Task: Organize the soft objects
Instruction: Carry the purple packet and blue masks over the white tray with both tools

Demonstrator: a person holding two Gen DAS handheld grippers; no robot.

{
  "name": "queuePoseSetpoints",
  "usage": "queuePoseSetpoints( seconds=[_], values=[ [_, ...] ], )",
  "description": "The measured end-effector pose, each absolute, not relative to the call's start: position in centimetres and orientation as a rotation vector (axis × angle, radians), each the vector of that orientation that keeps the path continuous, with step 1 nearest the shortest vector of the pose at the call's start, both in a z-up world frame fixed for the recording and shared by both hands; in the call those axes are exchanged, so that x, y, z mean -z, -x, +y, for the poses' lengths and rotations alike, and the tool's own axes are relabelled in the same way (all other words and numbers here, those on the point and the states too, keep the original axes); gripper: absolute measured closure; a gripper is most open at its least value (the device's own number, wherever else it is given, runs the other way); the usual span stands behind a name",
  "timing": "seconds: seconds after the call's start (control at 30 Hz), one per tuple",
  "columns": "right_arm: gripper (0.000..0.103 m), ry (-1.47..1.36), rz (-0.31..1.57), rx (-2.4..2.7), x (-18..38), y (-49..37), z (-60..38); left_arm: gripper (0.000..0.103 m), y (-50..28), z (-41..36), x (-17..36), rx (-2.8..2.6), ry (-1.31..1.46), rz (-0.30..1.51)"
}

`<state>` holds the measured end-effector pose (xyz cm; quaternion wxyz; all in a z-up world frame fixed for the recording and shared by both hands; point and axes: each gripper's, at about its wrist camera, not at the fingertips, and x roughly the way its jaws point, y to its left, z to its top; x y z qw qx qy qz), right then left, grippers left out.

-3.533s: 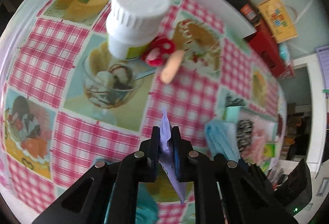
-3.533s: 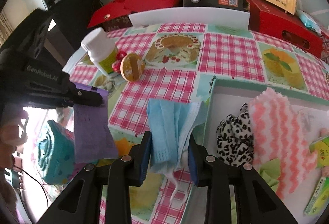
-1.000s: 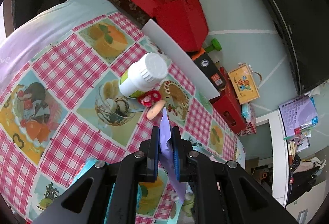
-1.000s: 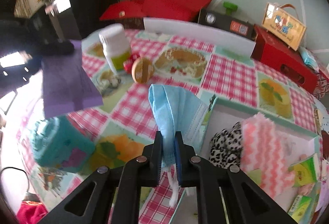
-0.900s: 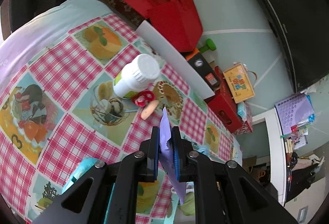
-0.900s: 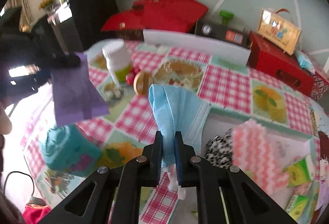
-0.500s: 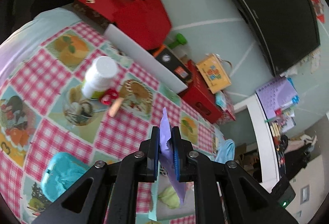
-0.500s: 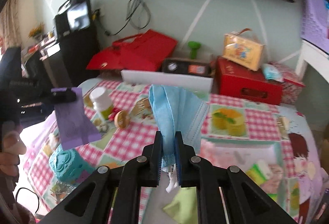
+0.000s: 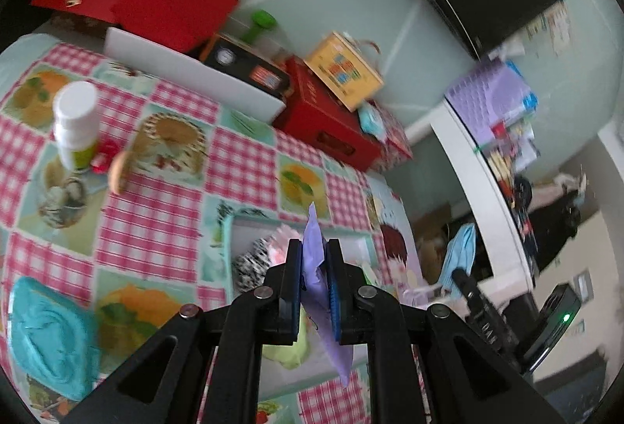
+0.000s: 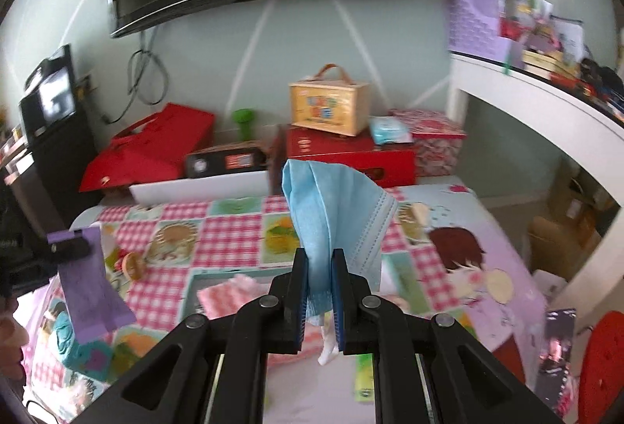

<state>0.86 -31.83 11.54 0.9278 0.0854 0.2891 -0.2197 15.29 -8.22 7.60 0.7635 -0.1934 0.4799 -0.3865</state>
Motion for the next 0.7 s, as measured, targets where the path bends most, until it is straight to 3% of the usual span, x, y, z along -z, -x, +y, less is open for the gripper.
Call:
queuePoseSetpoints(
  seconds=[0.7],
  values=[
    [0.091,-0.207,0.794,0.405,-5.9,-1.8,-32.0,0.091,-13.3,-15.7,-1.3,0.896,0.197,1.279]
  ],
)
